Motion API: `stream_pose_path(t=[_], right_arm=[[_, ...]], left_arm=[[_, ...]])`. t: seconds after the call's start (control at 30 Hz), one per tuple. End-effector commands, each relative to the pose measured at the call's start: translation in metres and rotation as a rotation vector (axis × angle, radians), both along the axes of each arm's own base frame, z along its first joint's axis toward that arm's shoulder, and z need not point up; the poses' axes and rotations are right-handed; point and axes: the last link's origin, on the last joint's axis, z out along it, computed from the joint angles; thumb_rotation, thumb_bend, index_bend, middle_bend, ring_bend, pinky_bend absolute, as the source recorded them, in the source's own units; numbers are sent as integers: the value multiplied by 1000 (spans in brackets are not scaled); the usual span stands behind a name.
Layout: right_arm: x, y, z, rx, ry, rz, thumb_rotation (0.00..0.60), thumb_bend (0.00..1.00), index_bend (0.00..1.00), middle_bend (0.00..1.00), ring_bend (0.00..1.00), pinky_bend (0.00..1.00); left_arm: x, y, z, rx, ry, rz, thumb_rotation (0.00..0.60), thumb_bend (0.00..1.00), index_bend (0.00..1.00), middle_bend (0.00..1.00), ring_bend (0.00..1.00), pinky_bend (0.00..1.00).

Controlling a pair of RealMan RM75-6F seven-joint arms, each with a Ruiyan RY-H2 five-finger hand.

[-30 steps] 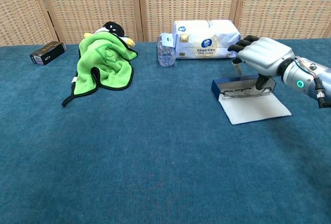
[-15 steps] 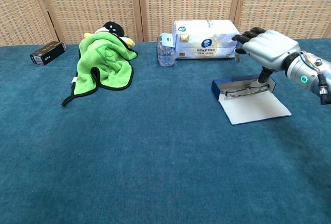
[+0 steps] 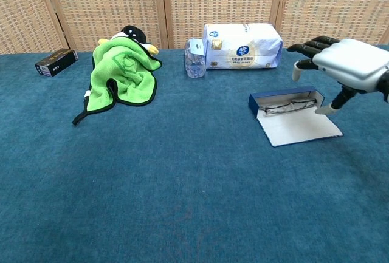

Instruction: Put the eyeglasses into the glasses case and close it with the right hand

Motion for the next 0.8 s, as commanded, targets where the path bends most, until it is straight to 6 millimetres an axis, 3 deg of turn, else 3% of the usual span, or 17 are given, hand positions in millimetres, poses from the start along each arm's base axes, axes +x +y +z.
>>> stream_pose_path(t=[0.03,0.43,0.8], right_arm=[[-10,15,1,33,14,8,600,131,311,21,0,0],[-20,25,-23,64,56,13,600,180,311,35,0,0],[-20,27,-31,69,58,29,600,182,313,41,0,0]], left_arm=[[0,0,-1,-2,2,0,600,7,0,0,0,0],[0,0,-2,-4,4,-2,600,8,0,0,0,0],[0,0,-3,-8,4,2,600,8,0,0,0,0]])
